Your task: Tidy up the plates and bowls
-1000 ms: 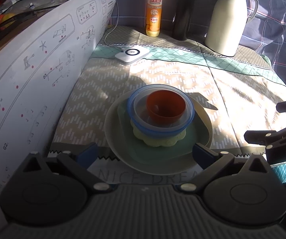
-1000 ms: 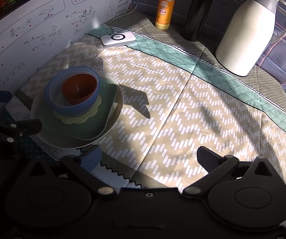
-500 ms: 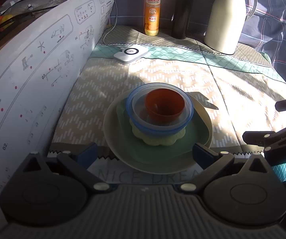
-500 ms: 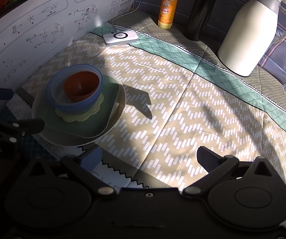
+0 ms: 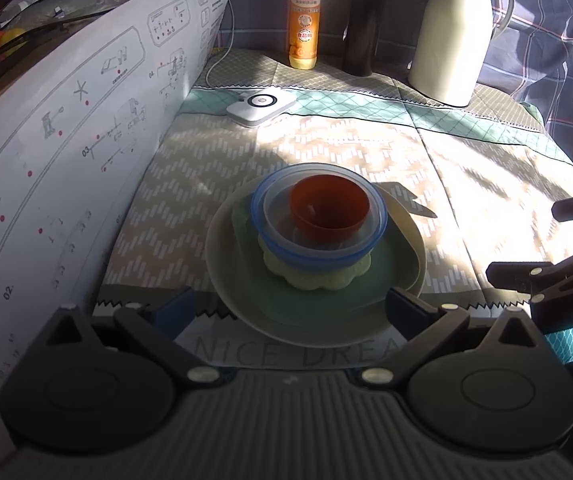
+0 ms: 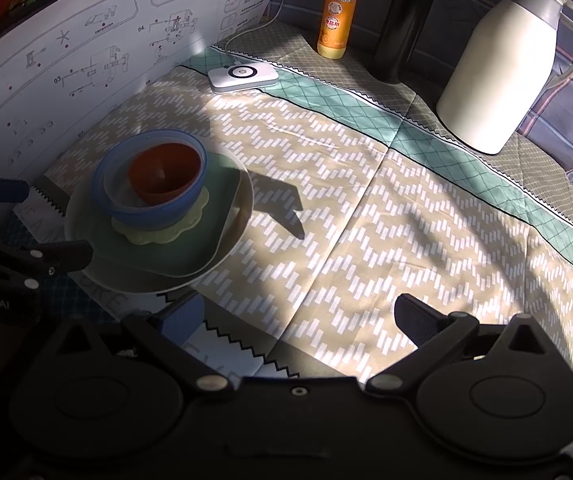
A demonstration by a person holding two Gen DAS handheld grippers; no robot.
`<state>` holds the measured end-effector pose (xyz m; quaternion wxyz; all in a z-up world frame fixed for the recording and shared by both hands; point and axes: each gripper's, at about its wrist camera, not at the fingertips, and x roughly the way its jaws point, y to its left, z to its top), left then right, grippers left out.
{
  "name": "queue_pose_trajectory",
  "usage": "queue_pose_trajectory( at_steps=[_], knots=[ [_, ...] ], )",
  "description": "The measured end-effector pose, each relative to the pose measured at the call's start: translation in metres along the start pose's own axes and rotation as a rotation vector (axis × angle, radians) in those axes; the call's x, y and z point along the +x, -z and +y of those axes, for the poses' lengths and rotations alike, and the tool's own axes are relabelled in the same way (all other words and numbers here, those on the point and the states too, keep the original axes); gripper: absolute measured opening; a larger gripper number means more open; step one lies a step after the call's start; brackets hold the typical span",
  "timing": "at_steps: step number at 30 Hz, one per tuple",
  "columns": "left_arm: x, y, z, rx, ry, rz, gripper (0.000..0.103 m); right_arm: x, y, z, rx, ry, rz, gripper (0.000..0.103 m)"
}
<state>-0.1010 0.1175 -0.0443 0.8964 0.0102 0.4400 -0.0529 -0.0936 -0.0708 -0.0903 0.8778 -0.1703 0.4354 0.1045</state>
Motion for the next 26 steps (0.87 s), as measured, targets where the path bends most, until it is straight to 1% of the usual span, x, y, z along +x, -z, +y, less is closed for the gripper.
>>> queue_pose_trajectory(
  at_steps=[3,6,9,15,21,26],
  knots=[
    [0.001,0.0,0.0,-0.002,0.002,0.01,0.103,0.0,0.0,0.001,-0.007,-0.001,0.001,0.103],
    [0.004,-0.001,0.004,-0.027,0.005,0.031,0.103,0.001,0.0,0.0,-0.009,0.0,0.003,0.103],
    [0.005,-0.001,0.007,-0.032,-0.005,0.03,0.103,0.001,0.0,-0.001,-0.011,0.001,0.004,0.103],
    [-0.002,-0.001,0.003,0.0,-0.021,-0.008,0.103,0.002,-0.001,-0.001,-0.018,-0.001,0.003,0.103],
    [-0.008,0.001,-0.004,0.048,-0.008,-0.04,0.103,0.001,0.0,-0.001,-0.027,-0.003,-0.001,0.103],
    [-0.01,0.002,-0.004,0.052,-0.005,-0.038,0.103,-0.005,-0.002,-0.001,-0.041,-0.041,-0.026,0.103]
  ],
)
